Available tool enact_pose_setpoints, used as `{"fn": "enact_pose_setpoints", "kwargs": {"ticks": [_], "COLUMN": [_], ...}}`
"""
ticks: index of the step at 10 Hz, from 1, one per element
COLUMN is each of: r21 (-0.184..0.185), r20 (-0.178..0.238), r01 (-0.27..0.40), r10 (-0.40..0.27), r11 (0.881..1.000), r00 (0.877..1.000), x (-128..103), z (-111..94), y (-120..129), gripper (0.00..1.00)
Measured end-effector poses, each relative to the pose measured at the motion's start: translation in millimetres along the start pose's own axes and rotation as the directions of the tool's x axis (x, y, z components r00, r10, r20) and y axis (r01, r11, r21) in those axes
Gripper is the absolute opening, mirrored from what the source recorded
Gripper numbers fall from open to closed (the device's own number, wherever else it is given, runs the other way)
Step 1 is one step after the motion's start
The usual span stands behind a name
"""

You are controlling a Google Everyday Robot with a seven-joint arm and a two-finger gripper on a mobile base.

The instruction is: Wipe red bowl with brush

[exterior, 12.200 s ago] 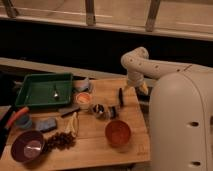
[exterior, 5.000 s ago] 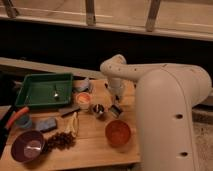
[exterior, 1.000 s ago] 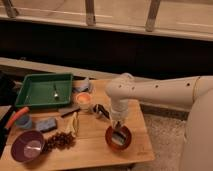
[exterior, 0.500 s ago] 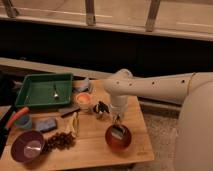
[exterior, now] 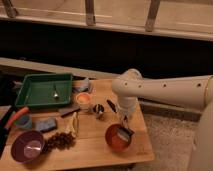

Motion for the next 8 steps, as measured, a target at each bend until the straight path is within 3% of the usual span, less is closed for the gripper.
{"fn": "enact_pose_setpoints", "kwargs": {"ticks": [2, 8], "r21": [-0.016, -0.051], "r20": [-0.005, 0.001], "r01": [0.033, 0.147], "r10": [-0.034, -0.147], "r11": [0.999, 0.988], "r00": [0.999, 0.989], "x": [11, -16], "z": [1, -1], "y": [11, 50], "gripper": [0.0, 0.0]}}
